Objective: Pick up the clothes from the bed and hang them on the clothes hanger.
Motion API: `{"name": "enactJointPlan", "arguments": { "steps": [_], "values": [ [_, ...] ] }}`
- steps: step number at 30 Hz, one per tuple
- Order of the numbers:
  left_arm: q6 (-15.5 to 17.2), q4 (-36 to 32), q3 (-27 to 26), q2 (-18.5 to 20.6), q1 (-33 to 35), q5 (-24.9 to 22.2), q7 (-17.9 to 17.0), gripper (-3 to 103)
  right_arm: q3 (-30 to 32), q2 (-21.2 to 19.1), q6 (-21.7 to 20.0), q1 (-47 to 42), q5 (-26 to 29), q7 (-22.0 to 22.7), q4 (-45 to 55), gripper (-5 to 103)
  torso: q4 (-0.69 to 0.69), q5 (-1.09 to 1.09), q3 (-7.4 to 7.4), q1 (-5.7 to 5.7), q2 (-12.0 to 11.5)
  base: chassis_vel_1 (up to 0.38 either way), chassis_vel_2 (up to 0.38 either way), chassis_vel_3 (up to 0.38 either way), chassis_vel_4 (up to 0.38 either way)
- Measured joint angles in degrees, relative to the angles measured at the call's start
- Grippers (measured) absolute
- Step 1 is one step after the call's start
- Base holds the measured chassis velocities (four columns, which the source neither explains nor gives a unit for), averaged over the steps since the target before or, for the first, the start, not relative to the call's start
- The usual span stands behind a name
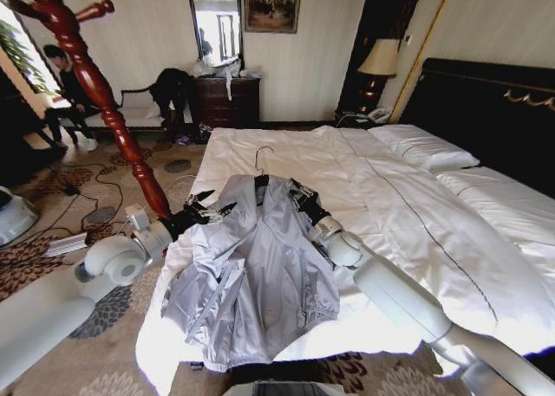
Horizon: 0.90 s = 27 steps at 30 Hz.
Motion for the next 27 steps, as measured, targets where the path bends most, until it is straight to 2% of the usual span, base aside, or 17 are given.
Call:
{"name": "enactJointPlan", "arguments": {
  "steps": [10,18,23,24,26,27],
  "values": [
    [0.6,-3.4,-2.8,1.1,-1.3,-3.0,-1.3,100,-2.7,-1.7,-2.1,4.3,5.7,0.1,2.7,18,0.02,-0.01,0.00,0.00,0.0,0.000,0.000,0.000,0.000],
    [0.7,-1.2,-3.0,1.6,-4.1,-3.6,-1.4,100,-3.2,-1.6,-1.8,2.8,4.4,0.0,2.8,18,0.00,-0.01,0.00,0.00,0.0,0.000,0.000,0.000,0.000],
    [0.7,-2.1,-6.5,3.7,-0.6,-3.7,-0.8,100,-2.7,-1.1,-0.9,2.1,3.5,0.0,0.6,18,0.00,0.01,0.00,0.00,0.0,0.000,0.000,0.000,0.000],
    [0.5,-2.9,-7.6,3.9,2.1,-2.2,-0.8,100,-2.1,-0.6,-0.9,1.5,3.5,0.1,-0.2,18,0.04,0.00,0.00,0.00,0.0,0.000,0.000,0.000,0.000],
    [0.4,-3.4,-7.6,3.8,3.1,-1.4,-0.8,100,-1.7,-0.5,-0.9,1.2,3.5,0.1,-0.4,18,0.05,0.01,0.00,0.00,0.0,0.000,0.000,0.000,0.000],
    [0.3,-4.2,-7.4,3.0,4.5,0.8,-1.6,100,-0.2,-0.5,-1.0,-0.1,3.7,0.3,-0.4,18,0.04,0.00,0.00,0.00,0.0,0.000,0.000,0.000,0.000]
  ]
}}
